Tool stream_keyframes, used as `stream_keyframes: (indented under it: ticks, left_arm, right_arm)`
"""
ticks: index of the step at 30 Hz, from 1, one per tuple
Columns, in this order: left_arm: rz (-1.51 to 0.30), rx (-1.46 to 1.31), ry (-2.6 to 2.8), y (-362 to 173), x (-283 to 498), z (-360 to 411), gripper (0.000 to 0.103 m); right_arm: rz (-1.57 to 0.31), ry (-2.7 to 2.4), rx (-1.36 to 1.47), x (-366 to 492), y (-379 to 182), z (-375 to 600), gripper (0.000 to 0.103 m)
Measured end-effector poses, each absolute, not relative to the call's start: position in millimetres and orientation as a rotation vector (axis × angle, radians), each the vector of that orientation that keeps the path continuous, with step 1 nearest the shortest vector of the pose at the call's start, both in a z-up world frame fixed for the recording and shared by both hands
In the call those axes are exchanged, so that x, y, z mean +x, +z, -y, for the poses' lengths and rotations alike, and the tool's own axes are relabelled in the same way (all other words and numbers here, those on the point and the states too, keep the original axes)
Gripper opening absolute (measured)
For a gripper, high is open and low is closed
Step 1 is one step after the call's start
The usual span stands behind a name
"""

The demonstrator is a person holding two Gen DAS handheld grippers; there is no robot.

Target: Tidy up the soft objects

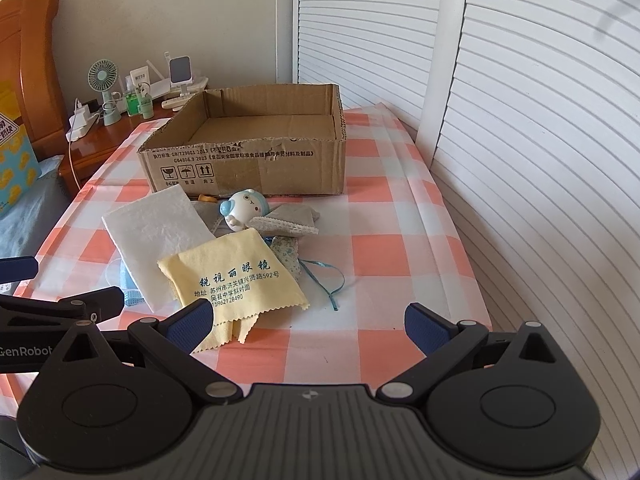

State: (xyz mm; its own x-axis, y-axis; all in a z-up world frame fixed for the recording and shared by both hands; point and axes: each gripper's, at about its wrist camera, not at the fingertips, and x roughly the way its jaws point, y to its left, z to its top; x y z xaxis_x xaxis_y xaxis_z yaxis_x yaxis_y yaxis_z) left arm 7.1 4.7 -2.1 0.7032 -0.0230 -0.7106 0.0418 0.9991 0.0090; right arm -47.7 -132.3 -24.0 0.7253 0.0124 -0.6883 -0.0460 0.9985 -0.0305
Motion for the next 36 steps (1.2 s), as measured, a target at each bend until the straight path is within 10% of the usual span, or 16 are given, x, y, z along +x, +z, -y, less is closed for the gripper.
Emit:
stream_keyframes:
  ticks: [36]
  left_arm:
    - [-0.75, 0.005, -0.026, -26, 47, -57, 0.102]
  right_arm:
    - [-0.784, 0.108, -0.086, 70, -53, 90, 0.103]
